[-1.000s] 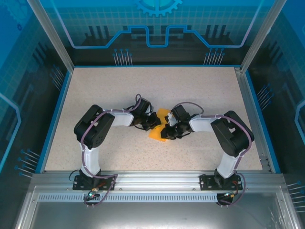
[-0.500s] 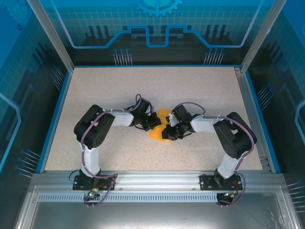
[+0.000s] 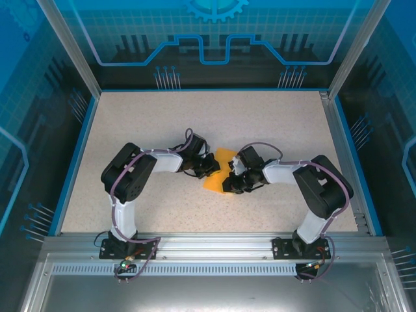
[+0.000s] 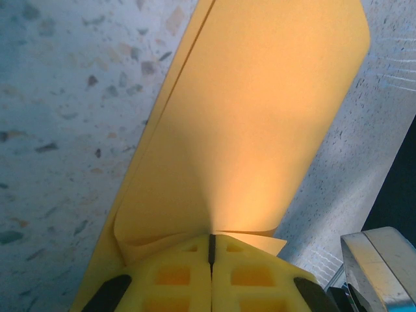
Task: Fold a paper plane with a square sheet of paper (pick it up from the middle)
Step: Fold the triangle a second time at the center of the table.
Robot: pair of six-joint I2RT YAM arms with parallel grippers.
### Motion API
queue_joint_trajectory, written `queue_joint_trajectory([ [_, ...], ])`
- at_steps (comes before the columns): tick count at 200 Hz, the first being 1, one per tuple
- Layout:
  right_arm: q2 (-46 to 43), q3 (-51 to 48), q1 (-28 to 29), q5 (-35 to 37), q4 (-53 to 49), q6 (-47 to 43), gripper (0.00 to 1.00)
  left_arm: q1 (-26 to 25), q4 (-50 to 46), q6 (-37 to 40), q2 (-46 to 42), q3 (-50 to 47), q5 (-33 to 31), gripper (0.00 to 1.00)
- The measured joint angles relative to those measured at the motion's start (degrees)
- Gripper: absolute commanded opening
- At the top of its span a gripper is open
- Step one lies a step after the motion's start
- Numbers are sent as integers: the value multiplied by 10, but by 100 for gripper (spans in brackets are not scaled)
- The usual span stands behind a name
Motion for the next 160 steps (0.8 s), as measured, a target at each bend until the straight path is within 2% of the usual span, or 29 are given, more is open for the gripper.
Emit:
queue_joint_trajectory([
  [99,-12,-43,-9,-12,57,5,13,-1,0,0,0,0,0,5],
  [160,-87,-26,-27,-5,-22,18,14,-12,26,-21,-5,-15,-7,6],
])
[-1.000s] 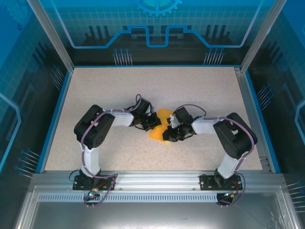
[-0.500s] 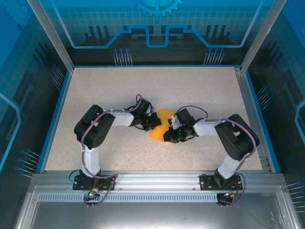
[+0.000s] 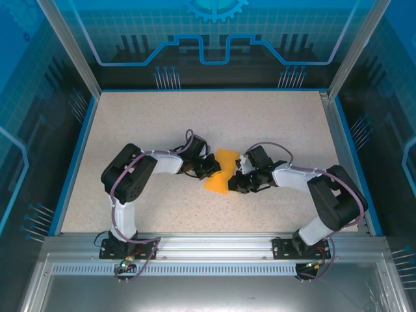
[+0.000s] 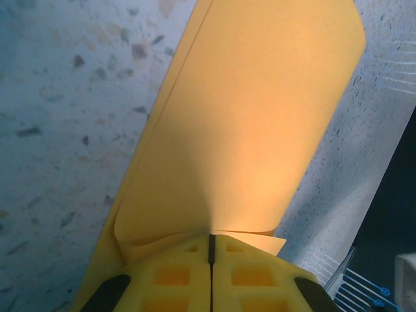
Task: Fold a paper plane with a square sheet of paper (pick it up from the middle)
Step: Fold the triangle a second time at the center of the table.
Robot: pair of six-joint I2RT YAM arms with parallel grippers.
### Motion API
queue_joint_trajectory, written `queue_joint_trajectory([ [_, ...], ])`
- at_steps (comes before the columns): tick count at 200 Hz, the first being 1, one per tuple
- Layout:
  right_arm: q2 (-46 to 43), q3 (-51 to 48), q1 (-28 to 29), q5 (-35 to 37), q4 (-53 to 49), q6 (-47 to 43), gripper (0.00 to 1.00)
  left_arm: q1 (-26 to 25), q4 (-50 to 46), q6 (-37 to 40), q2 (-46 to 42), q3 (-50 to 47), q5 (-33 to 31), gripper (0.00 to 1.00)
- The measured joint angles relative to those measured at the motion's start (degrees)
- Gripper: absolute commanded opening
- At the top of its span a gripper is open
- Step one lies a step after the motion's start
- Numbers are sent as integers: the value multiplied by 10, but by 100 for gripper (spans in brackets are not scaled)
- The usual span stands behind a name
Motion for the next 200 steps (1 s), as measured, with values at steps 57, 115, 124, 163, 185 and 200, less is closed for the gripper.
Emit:
queue_joint_trajectory([
  [57,45,41,20,6,20,27,13,-15,14,-15,0,-4,-9,6],
  [115,94,22,23,22,44,37,9,-15,12,-11,-1,-4,-9,9],
  [124,94,17,23,19,52,38,7,-15,10,-10,-2,-4,-11,9],
  [163,94,4,15,4,75,35,4,-12,3,-5,-4,-4,-15,10],
  [185,94,4,15,3,77,33,3,-6,-2,3,-4,-2,-8,10],
  [200,94,4,15,3,76,27,3,-1,-16,8,-3,5,-9,10],
])
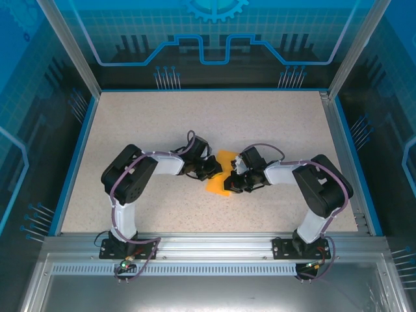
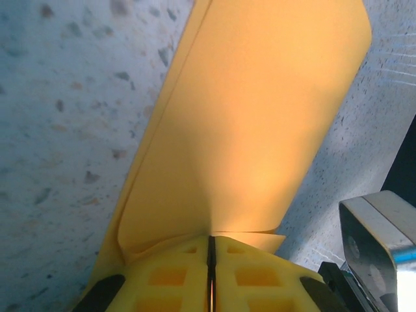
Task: Fold a paper plane with a square sheet of paper (pick it up from the middle)
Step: Fold the triangle a second time at the center of the table.
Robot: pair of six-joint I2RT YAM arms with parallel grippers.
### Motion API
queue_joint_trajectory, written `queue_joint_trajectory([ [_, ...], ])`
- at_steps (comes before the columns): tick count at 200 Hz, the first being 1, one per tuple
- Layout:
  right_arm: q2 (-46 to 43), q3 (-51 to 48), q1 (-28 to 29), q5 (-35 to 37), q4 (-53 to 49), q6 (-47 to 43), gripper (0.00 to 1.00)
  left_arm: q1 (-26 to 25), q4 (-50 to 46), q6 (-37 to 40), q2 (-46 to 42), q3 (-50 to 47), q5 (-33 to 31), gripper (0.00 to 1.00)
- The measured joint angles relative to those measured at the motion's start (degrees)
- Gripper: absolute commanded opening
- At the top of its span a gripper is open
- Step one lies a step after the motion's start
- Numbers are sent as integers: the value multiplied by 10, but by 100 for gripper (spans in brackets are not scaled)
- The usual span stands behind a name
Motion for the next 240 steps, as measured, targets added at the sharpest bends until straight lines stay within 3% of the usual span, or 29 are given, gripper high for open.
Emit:
queue_joint_trajectory([
  [159,24,41,-6,-21,-57,-42,5,79,-97,66,5,64,-32,12],
  [207,25,47,-6,-19,-68,-44,5,61,-95,75,-67,58,3,12],
  [240,24,47,-6,-17,-69,-46,5,24,-89,79,-67,48,33,10],
])
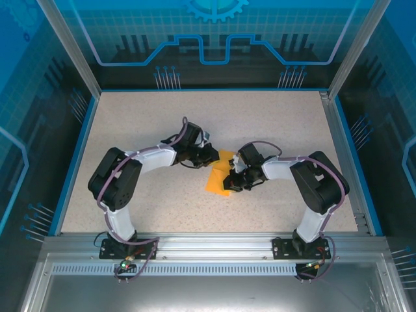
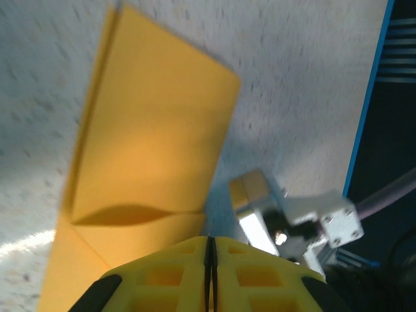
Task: Fold a paper plane with a square sheet of paper (pick it up from the middle)
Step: Fold the triangle a second time at the center of the table.
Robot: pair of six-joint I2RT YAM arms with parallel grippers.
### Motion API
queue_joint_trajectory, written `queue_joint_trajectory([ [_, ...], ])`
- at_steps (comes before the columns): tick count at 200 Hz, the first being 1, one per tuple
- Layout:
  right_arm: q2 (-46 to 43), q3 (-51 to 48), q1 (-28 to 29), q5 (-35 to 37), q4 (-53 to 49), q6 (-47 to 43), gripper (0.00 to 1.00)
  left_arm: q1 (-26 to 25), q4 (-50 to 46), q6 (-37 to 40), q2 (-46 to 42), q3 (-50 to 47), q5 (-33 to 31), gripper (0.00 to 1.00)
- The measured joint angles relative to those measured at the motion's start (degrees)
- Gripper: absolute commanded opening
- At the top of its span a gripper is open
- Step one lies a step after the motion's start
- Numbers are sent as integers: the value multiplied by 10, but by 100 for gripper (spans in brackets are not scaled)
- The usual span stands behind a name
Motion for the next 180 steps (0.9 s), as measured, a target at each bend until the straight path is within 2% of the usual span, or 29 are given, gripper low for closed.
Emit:
queue_joint_trajectory([
  [64,-6,0,0,1,-1,17,8,-10,-8,6,79,-2,0,7],
  [120,-19,47,11,15,-5,35,10,-8,-7,9,80,-1,-3,7],
  [180,51,74,17,38,12,51,9,-6,-7,11,80,-1,-3,6],
])
